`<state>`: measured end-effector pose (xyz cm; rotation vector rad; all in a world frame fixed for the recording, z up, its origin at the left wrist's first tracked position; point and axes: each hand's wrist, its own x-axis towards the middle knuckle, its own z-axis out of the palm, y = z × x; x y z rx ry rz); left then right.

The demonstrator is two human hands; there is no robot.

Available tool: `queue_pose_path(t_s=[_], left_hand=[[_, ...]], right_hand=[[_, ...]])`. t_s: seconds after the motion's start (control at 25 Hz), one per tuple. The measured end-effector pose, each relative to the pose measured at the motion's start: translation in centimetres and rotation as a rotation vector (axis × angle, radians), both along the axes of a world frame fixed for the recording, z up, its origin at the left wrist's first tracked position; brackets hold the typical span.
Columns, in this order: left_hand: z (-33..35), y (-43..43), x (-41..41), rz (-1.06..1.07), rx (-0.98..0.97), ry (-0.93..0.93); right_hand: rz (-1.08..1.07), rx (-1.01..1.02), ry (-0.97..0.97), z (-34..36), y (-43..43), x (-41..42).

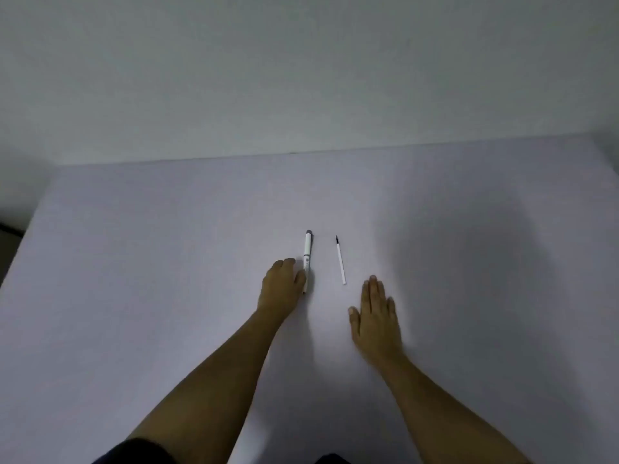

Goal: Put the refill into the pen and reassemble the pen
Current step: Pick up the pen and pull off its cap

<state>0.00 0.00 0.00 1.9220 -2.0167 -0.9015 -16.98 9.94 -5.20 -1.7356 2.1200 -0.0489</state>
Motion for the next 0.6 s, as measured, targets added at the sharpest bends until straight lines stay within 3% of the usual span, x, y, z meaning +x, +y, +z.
queue_pose_path(t_s=[0.28,0.6], left_hand=[[-1.9,-3.5,-3.1,0.161,0.058,-0.065],[-1.0,-3.2,-2.8,0.211,0.011,-0.06]], right_hand=[[-0.061,-0.162,0.017,-1.3,0.0,-0.1],[-0.047,-0.1,-0.018,-1.0,-0.3,-0.3]])
